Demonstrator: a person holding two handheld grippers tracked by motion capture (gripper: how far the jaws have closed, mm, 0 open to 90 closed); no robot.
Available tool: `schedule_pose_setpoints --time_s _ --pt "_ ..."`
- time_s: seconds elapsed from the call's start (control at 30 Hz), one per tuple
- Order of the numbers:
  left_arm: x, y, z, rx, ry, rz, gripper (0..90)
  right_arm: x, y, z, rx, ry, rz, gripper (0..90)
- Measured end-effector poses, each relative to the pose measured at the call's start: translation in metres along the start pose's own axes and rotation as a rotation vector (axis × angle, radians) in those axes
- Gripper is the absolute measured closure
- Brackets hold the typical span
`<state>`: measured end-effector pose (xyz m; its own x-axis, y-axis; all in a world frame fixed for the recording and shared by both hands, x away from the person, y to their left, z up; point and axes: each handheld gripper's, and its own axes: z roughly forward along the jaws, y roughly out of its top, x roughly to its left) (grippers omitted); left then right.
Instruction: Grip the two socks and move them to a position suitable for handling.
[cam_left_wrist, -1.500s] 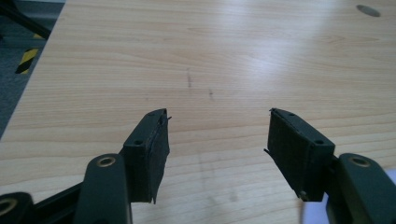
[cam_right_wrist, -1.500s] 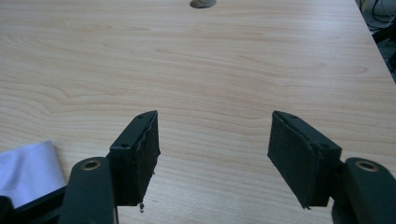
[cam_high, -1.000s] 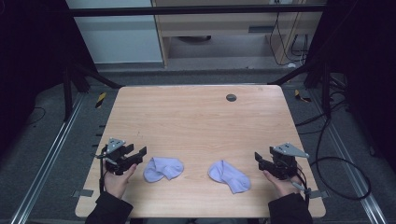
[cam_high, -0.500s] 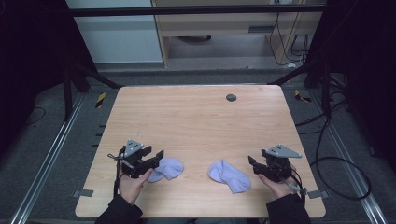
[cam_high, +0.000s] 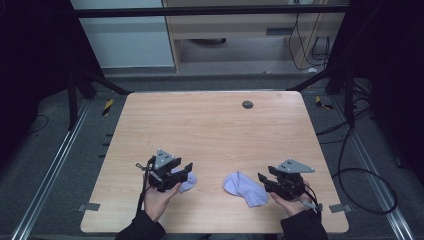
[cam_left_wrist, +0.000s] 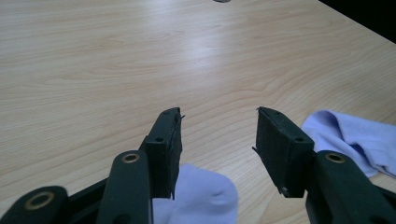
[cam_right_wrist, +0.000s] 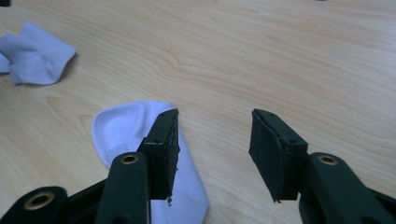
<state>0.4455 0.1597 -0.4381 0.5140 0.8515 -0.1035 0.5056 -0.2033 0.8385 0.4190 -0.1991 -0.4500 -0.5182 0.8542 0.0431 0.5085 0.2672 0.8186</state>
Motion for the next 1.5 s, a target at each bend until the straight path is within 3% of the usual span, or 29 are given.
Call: schedule_pose_setpoints --time_s 0.27,0.63,1.2,1.5 --pt "-0.023 0.0 0.015 0.025 -0.024 0.049 52.8 0.011 -0.007 -0.001 0.037 0.036 -0.035 55.8" --pt "-0.046 -0.003 0.032 0.063 -0.045 0.103 55.8 0.022 -0.015 0.003 0.089 0.081 -0.042 61.8" --pt "-0.078 -0.014 0.064 0.122 -0.085 0.147 60.4 0.03 -0.033 0.008 0.157 0.128 -0.087 65.9" --pt "-0.085 -0.02 0.077 0.153 -0.083 0.162 60.5 0.037 -0.037 0.016 0.194 0.15 -0.107 66.1"
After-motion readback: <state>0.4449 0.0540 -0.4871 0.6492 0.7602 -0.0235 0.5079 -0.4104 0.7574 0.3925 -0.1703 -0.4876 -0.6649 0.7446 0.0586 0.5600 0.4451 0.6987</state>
